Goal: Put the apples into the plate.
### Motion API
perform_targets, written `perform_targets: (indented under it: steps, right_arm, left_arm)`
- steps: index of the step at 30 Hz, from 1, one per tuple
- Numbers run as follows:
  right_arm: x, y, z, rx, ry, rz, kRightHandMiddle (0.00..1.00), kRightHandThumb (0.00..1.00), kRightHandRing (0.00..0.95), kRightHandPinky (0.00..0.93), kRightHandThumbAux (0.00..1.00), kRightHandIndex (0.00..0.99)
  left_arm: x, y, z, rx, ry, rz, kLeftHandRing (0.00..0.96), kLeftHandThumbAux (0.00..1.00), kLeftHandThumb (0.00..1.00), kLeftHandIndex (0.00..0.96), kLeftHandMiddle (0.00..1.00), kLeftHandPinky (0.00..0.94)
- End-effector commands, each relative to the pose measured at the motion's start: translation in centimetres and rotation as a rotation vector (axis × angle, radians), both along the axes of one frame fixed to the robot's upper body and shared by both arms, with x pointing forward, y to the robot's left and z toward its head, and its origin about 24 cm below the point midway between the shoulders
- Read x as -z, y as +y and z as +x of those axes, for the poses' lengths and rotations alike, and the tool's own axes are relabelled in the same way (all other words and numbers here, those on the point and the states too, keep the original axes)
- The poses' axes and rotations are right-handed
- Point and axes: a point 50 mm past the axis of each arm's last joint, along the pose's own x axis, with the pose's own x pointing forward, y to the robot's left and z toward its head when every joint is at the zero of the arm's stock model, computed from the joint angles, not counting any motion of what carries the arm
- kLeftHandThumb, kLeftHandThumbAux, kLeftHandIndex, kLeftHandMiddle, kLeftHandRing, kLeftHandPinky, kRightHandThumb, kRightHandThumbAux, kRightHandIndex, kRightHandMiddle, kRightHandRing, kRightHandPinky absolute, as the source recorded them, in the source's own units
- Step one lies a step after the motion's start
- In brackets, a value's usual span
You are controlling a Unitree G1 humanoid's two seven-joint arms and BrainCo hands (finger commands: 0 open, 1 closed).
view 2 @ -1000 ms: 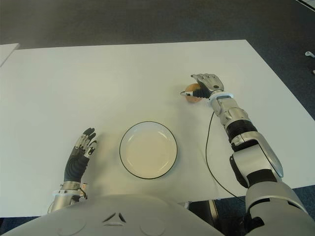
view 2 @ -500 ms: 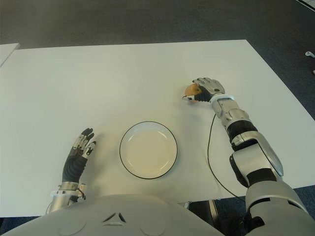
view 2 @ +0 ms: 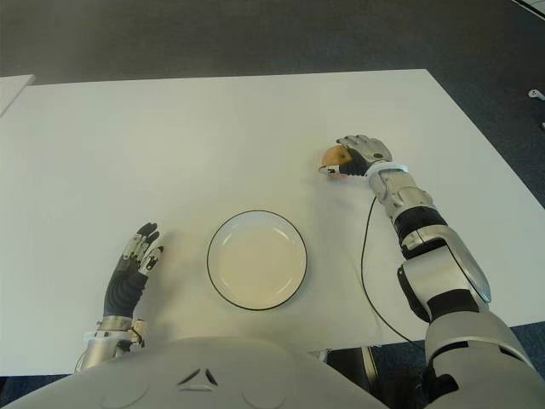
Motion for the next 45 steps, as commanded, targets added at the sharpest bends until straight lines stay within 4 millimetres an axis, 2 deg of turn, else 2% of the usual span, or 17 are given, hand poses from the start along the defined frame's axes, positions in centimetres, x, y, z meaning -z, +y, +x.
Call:
perform_targets:
  steps: [1, 13, 31, 45]
  right_arm:
    - [1.4, -0.3, -0.8, 0.022, 0.063, 0.0, 0.0, 0.226, 0.0, 0.0, 0.182, 0.0]
    - [2.4, -0.3, -1.2, 0.027, 0.071, 0.023, 0.0, 0.217, 0.0, 0.0, 0.178, 0.0]
    - [5.0, 2.1, -1.8, 0.04, 0.067, 0.081, 0.0, 0.234, 0.0, 0.0, 0.153, 0.0]
    - [5.8, 2.4, -2.4, 0.051, 0.038, 0.138, 0.0, 0.281, 0.0, 0.0, 0.196, 0.0]
  left_arm:
    - [0.4, 0.1, -0.5, 0.019, 0.034, 0.007, 0.0, 0.49, 0.049, 0.003, 0.001, 0.0]
    - [0.4, 0.2, -0.6, 0.014, 0.033, 0.003, 0.0, 0.501, 0.05, 0.004, 0.003, 0.0]
    - [0.2, 0.0, -1.1, 0.011, 0.021, -0.004, 0.0, 0.496, 0.059, 0.011, 0.014, 0.0]
    - [-0.2, -0.1, -1.9, 0.004, 0.023, 0.012, 0.0, 0.499, 0.058, 0.009, 0.001, 0.0]
